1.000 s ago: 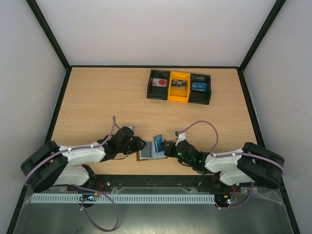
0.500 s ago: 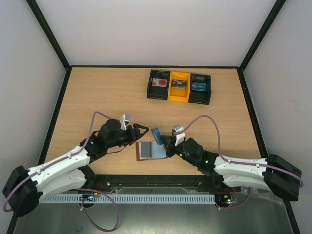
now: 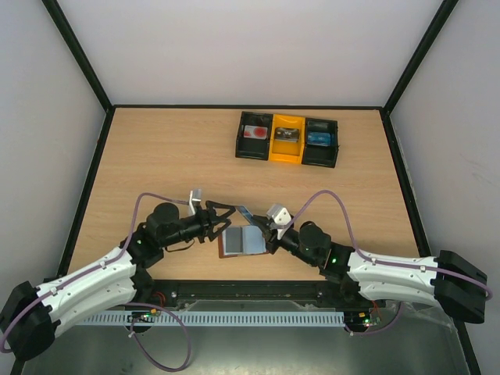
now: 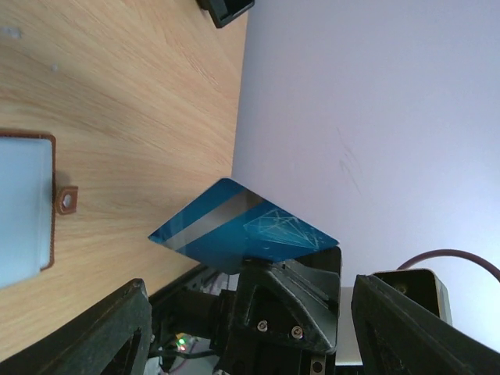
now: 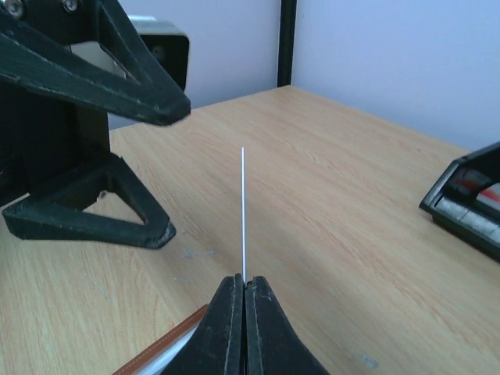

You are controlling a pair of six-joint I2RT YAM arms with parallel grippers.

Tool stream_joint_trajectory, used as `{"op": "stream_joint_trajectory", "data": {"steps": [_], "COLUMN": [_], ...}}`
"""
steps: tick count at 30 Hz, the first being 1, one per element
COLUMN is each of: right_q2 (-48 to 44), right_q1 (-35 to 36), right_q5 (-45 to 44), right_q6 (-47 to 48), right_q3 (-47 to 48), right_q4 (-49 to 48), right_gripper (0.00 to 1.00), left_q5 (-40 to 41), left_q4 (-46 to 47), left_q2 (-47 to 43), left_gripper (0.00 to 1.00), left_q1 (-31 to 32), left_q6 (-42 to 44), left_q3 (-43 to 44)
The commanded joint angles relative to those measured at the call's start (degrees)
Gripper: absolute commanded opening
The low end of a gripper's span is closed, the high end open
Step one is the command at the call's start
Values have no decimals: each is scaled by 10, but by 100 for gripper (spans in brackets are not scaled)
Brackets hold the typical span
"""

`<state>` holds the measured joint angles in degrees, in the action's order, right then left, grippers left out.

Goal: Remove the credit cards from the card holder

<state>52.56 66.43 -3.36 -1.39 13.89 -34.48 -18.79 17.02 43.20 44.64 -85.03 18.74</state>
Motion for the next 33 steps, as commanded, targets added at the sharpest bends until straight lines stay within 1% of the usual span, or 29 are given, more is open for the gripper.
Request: {"op": "stream_joint_trajectory", "data": {"steps": [1, 2, 5, 7, 12, 16, 18, 24, 27, 33], "right_q2": [4, 7, 11, 14, 9, 6, 9, 8, 1, -5], "right_q1": [5, 5, 6, 6, 7, 7, 7, 7, 7, 8], "right_q5": [-10, -9, 29, 28, 13, 36, 47, 22, 37, 34], "right_q6": [70, 80, 128, 145, 180, 211, 222, 225, 230, 255], "right_q3": [28, 29, 18, 17, 21, 17, 16, 15, 16, 18], "right_q4": [-14, -15, -33, -32, -14, -8, -4, -4, 1, 13], "right_gripper": [2, 2, 2, 2, 2, 2, 2, 2, 2, 2], "left_q5": [-34, -35, -39, -41, -40, -43, -44, -45, -38, -40], "left_q4": [61, 65, 102, 122, 124, 125, 124, 122, 109, 120], "left_q2": [7, 8, 8, 7, 11, 16, 15, -2, -10, -7], "left_gripper": [71, 71, 70, 70, 68, 67, 67, 67, 67, 59], "left_q1": [0, 0, 0, 1, 1, 0, 1, 0, 0, 1], "left_q6": [-46, -50, -74, -86, -89, -89, -91, -96, -95, -100], "left_q3": [-6, -9, -32, -43, -50, -50, -50, -55, -57, -63]}}
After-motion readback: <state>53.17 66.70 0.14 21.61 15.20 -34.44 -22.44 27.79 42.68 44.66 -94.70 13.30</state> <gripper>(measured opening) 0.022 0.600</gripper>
